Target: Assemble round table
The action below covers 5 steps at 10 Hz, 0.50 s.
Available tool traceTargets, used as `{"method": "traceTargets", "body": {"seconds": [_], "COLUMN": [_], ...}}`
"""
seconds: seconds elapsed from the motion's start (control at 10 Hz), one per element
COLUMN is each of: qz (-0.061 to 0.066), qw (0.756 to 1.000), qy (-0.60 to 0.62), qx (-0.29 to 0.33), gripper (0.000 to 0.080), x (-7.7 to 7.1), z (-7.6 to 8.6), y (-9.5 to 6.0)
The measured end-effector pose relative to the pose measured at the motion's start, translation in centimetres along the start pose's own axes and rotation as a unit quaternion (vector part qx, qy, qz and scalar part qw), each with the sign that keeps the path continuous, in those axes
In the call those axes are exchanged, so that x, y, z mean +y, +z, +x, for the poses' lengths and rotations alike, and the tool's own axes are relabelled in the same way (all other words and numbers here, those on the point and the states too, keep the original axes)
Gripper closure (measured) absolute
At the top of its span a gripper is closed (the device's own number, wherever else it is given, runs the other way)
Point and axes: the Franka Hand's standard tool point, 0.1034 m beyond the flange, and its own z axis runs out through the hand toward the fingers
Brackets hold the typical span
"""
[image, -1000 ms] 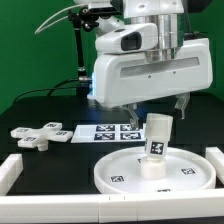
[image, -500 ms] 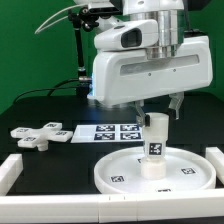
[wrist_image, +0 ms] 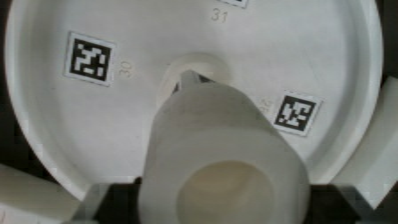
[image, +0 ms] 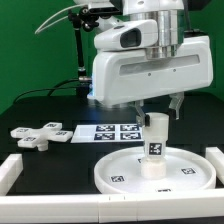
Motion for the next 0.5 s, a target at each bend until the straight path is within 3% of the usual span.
{"method": "traceTargets", "body": {"seconds": [0.3, 0.5], "qz": [0.022, 0.028], "qw": [0.987, 0.965], "qy": [0.162, 0.258], "qx": [0.010, 0.025], "gripper": [0.0393, 0.0393], "x": [0.00, 0.33], "z": [0.02, 0.04], "y": [0.06, 0.05]}}
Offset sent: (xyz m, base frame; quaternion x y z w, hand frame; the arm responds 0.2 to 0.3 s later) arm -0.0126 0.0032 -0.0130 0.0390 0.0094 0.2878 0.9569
